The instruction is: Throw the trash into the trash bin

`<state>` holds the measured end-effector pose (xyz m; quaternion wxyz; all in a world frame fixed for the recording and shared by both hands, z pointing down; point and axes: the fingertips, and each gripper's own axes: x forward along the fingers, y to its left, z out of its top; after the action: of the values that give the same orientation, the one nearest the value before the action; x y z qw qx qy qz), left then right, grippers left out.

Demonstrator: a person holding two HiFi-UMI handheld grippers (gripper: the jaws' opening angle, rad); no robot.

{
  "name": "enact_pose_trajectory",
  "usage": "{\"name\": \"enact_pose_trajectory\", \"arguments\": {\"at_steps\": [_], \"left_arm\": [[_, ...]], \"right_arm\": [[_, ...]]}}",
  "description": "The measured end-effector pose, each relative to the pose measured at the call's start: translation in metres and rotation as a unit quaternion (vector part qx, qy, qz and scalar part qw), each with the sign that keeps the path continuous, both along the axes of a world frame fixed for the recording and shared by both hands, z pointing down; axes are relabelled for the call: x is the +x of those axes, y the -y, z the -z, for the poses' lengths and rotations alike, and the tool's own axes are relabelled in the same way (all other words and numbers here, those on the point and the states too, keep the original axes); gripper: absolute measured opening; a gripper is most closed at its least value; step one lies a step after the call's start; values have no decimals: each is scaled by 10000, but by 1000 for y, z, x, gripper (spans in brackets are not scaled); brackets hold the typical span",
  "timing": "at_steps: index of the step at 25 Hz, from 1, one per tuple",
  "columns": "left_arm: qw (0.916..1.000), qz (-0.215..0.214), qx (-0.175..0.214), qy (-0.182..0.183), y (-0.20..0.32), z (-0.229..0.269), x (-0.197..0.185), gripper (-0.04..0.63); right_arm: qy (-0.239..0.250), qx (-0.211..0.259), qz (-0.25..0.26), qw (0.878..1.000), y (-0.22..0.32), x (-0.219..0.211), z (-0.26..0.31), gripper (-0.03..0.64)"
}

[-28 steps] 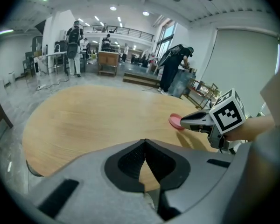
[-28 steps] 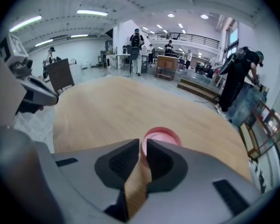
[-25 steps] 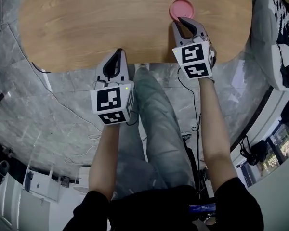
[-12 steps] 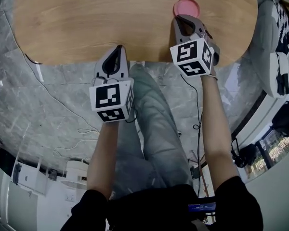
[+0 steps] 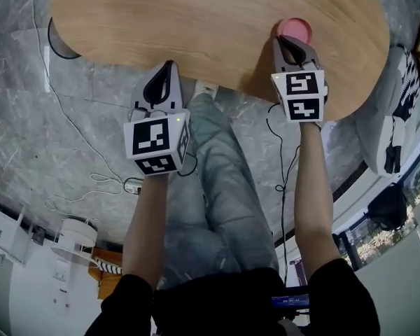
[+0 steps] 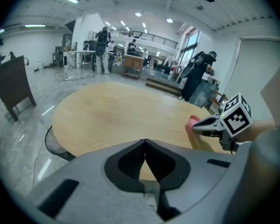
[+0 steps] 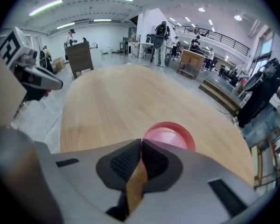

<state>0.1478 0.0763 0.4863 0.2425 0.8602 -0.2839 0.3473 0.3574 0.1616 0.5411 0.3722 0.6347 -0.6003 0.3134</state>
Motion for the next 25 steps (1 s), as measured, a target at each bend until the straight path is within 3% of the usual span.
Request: {"name": "enact_pose_trajectory", "arguments": {"at_steps": [3,9,16,25], "left_arm": [[9991,426,33,27,14,0,-35,6],[9908,1342,151,53,48,9,-115,6],[9789,2037,143,45,67,18,-193,6],[9624,2708,195,49,105,25,-281,6]], "right_arm": [[349,409,151,9984,37,-35,10,14],[676,772,1047,9892,109,-124,21,14],[1068,970,1770,9736,176,-228,33,14],[1550,1031,2282,9557,242,-343,39,14]]}}
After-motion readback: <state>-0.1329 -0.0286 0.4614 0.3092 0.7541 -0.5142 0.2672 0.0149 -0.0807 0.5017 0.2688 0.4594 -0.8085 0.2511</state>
